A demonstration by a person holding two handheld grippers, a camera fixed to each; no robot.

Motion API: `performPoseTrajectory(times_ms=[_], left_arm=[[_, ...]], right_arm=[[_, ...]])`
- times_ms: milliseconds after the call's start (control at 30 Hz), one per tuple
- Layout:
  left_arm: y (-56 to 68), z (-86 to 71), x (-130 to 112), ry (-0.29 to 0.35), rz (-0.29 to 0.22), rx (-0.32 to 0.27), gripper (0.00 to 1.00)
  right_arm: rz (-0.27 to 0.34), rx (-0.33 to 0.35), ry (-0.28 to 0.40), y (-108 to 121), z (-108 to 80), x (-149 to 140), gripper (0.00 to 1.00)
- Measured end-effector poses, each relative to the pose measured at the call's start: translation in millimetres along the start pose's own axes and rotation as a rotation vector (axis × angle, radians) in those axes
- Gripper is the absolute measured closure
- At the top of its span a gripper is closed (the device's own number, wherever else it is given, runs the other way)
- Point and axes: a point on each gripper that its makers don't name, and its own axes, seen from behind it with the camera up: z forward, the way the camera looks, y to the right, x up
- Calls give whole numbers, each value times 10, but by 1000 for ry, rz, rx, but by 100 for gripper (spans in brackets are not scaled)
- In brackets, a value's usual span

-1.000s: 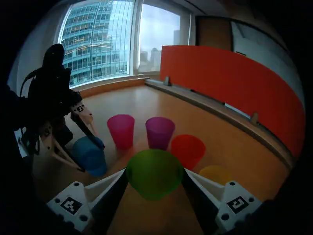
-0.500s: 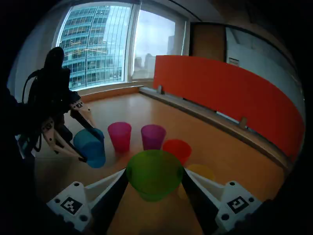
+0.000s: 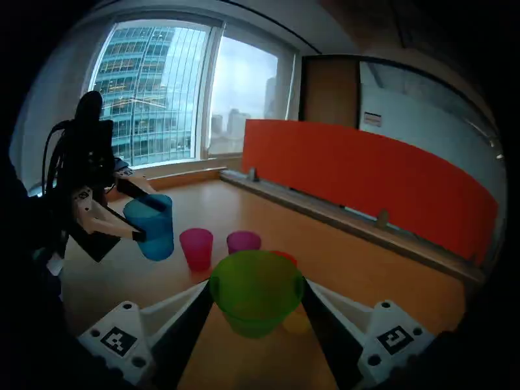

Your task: Pour water

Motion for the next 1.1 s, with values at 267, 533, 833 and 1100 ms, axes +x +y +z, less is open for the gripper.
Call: performPoseTrajectory(times_ms=[267,533,833,1100], left_arm=[[37,-105,230,60,4,14,14],[81,-139,372,97,7,22,14],[122,-145,522,139,-4,18,14],[128,-137,598,156,-1,20,14]], right_arm=[[-1,-24,62,10,-178,190,6],[-11,-38,118,0,-299,339,6],[-15,-42,152,-11,-377,419,6],[-13,-44,168,-2,-420,466,6]])
